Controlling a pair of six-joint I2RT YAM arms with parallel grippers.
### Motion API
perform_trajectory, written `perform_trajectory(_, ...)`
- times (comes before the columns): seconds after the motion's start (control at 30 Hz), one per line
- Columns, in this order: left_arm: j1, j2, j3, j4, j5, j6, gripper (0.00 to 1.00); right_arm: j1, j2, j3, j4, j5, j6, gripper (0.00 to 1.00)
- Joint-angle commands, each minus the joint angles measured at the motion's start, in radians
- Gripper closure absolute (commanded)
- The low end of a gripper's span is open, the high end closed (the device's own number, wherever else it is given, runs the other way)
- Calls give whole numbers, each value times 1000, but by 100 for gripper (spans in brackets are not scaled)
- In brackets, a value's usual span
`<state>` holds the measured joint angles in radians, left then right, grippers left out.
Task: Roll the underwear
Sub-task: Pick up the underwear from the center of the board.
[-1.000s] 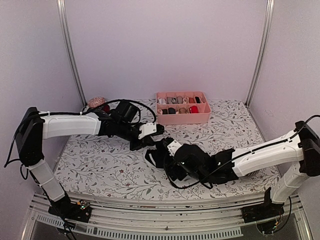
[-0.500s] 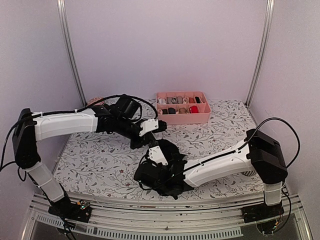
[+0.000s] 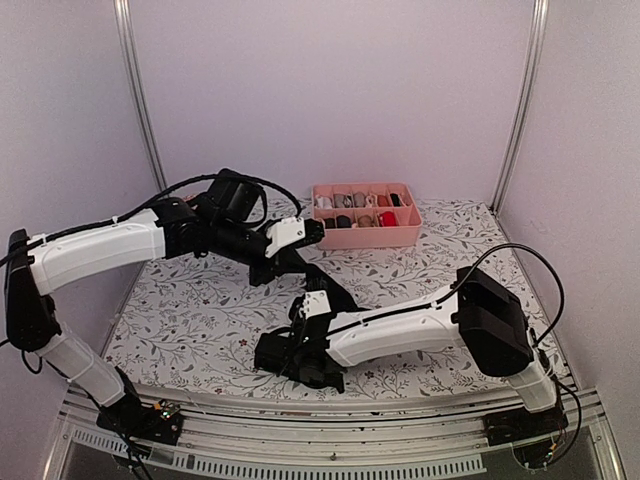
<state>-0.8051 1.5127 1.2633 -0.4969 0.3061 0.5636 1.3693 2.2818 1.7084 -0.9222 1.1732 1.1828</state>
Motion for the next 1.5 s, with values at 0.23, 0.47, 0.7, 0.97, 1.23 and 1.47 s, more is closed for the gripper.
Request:
perform_trajectory(0.23, -9, -60, -47, 14, -81, -6, 100, 64, -162, -156, -272, 54, 190, 12)
perform_trajectory(0.47, -9, -61, -69, 42, -70, -21, 100, 46, -432, -462, 533, -204, -532, 20)
perform_trajectory(0.7, -8, -65, -73, 45, -66, -34, 100, -6, -479, -484, 527, -208, -542, 28)
perform_trajectory(0.97, -7, -69, -74, 44, -65, -40, 100, 5, -365, -392, 574, -299, -693, 30)
perform_trajectory(1.23, -7, -68, -64, 44, -96, -27, 100, 29, -335, -387, 582, -320, -712, 30)
perform_trajectory(1.47, -8, -160, -49, 54, -183, -28, 100, 30, -420, -464, 587, -293, -670, 5)
